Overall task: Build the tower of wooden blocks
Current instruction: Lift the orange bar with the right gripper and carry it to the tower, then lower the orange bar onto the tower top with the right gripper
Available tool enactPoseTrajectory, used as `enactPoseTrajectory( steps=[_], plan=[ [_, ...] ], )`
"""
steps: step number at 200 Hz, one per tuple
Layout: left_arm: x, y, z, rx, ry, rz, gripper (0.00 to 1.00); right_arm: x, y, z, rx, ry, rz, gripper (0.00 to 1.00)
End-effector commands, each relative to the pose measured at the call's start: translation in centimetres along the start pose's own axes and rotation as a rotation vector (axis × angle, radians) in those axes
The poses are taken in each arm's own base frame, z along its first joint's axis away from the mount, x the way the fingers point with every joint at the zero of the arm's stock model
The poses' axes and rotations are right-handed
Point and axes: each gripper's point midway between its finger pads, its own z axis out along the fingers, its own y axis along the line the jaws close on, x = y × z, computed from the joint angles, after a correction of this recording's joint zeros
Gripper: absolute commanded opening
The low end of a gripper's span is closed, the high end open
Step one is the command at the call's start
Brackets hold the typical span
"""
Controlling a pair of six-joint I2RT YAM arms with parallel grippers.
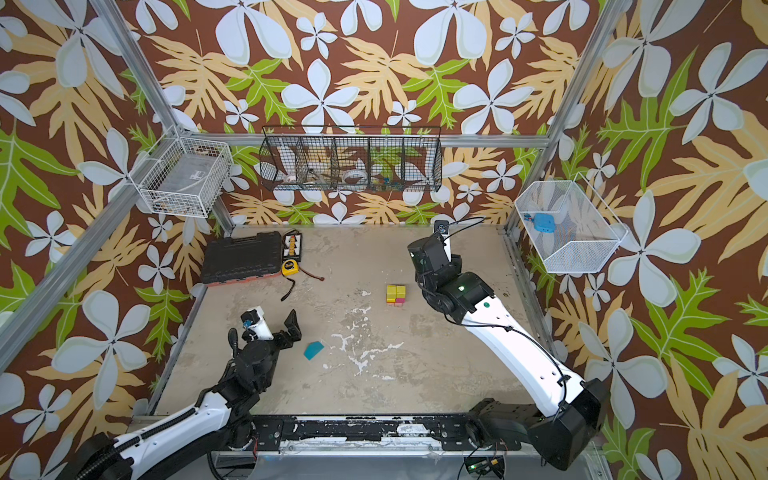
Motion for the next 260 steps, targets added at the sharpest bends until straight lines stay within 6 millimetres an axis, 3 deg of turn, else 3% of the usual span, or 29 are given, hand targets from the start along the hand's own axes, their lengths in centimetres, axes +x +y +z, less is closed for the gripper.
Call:
enactPoseTrajectory(
  steps=[1, 42, 95, 131, 189, 260],
  plan=[
    [-0.4, -0.2, 0.1, 0.001, -0.009, -0.003, 1.0, 1.0, 0.8, 1.3, -0.049, 0.033, -0.018, 0.36],
    [0.1, -2.1, 0.1, 0.107, 0.019, 0.043, 1.0, 5.0, 3.2, 4.0, -0.118, 0.165, -0.026, 0.3],
    [0.6, -3.9, -0.2, 0.22, 0.038, 0.073, 0.99, 8.6, 6.1, 5.2, -0.231, 0.267, -0.038, 0.3],
    [0.7, -4.1, -0.3, 0.233, 0.038, 0.074, 0.99, 9.7, 8.0, 6.0, -0.29, 0.322, -0.052, 0.34],
    [0.7, -4.2, -0.3, 0.237, 0.038, 0.075, 1.0, 10.7, 8.9, 8.0, -0.259, 0.356, -0.076, 0.4],
    [0.8, -4.2, -0.3, 0.237, 0.042, 0.076, 1.0, 12.3, 11.5, 9.3, -0.267, 0.394, -0.111, 0.44]
  ],
)
